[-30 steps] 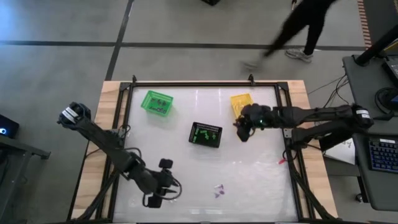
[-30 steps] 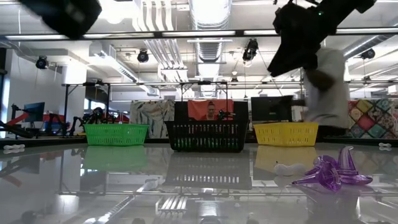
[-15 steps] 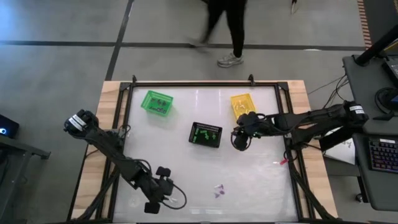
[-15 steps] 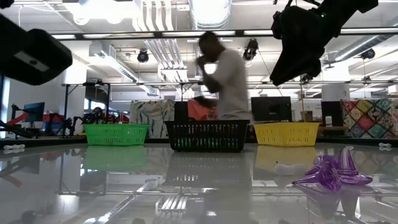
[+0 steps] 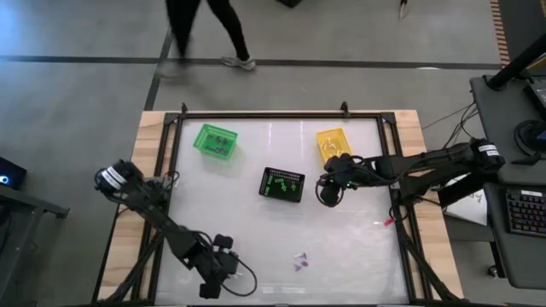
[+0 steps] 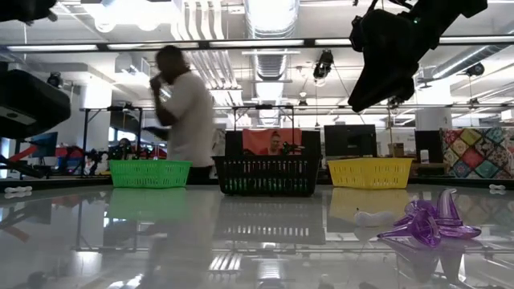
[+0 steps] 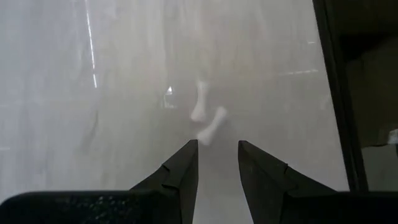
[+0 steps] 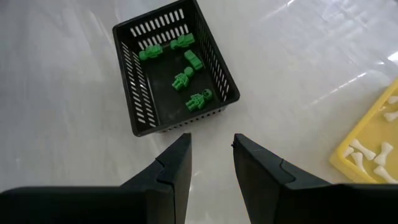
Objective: Sort Halloween decoration
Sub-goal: Put the white bone toy into the yellow bin
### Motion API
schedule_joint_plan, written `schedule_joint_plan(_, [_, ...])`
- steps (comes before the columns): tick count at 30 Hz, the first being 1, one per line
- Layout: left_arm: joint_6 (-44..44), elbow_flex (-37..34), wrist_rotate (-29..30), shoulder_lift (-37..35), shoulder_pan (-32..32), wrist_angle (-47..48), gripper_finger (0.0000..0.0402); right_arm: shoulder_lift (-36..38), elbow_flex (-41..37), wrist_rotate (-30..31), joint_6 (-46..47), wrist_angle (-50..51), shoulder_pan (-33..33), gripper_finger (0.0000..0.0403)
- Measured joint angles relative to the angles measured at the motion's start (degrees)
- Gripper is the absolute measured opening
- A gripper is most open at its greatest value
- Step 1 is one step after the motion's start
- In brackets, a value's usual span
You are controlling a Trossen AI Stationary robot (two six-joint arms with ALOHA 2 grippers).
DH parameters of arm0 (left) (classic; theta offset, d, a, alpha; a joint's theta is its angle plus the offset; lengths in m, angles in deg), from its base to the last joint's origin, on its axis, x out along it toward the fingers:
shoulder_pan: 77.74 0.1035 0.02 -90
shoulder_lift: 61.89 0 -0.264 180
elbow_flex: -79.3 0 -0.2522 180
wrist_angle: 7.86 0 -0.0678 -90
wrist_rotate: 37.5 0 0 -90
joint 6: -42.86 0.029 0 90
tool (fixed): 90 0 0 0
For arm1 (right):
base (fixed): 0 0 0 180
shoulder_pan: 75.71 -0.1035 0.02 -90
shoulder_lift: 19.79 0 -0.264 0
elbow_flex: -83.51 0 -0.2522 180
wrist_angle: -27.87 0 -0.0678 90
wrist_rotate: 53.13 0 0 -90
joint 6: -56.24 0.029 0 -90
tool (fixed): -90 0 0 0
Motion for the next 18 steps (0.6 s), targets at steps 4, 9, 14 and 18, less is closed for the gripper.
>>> schedule_joint_plan(4, [0.2, 1.7, 1.2, 2.2, 0.0, 2.3, 0.0096, 0.0, 0.0, 0.0, 0.0, 0.0, 0.0, 0.0109])
schedule_joint_plan(9, [0.3, 3.0, 1.7, 3.6, -0.1, 4.5, 0.0096, 0.0, 0.0, 0.0, 0.0, -0.2, 0.0, 0.0109])
schedule_joint_plan(14, [0.3, 3.0, 1.8, 3.6, -0.1, 4.1, 0.0096, 0.0, 0.0, 0.0, 0.0, -0.2, 0.0, 0.0109])
schedule_joint_plan(18, [1.1, 2.9, 1.8, 3.6, -0.2, 3.5, 0.0096, 0.0, 0.0, 0.0, 0.0, -0.2, 0.0, 0.0109])
